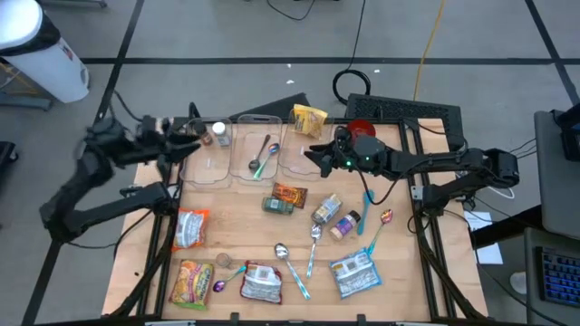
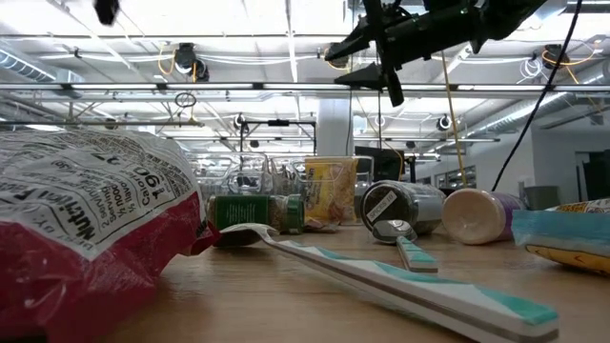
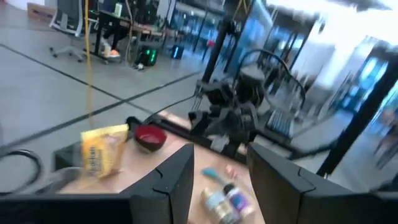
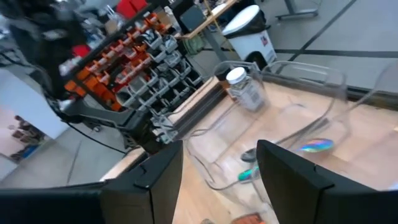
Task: Pick & Place Food Item
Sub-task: Put the blue baby spoon into the middle transparent bin
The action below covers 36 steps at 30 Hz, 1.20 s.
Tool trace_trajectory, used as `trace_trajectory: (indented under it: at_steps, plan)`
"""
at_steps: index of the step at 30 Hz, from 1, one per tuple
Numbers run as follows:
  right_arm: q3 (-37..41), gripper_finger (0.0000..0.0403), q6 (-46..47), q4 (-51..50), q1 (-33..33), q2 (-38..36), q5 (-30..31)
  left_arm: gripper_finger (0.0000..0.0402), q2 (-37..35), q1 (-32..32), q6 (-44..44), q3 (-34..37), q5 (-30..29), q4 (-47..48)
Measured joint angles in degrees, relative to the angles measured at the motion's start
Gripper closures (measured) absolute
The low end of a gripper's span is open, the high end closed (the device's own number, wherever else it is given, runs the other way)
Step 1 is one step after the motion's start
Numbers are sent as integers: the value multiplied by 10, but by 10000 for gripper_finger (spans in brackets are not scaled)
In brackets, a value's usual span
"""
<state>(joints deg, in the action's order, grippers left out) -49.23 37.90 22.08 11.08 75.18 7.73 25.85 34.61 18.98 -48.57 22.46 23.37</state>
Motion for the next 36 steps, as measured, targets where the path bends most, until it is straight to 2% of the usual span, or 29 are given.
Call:
trace_trajectory:
  at_steps: [6,12,20,25,28,32,36]
  plan:
    - [0,206,22,32,-4,26,-2,247,19,-7,136,164,0,-241]
    - [0,206,50,44,-4,43,-2,247,89,-27,176,249,1,-457]
    - [0,206,42,64,-5,43,-2,247,195,-57,145,255,-12,-601]
    - [0,206,11,100,-7,43,-3,247,258,-75,233,255,-85,-700]
    - [0,206,-3,125,-11,43,-4,247,292,-88,245,255,-51,-741]
    - [0,206,-26,150,-22,43,-5,247,326,-126,235,255,-2,-745]
    - [0,206,-46,176,-35,43,-6,247,348,-172,231,251,-8,-745]
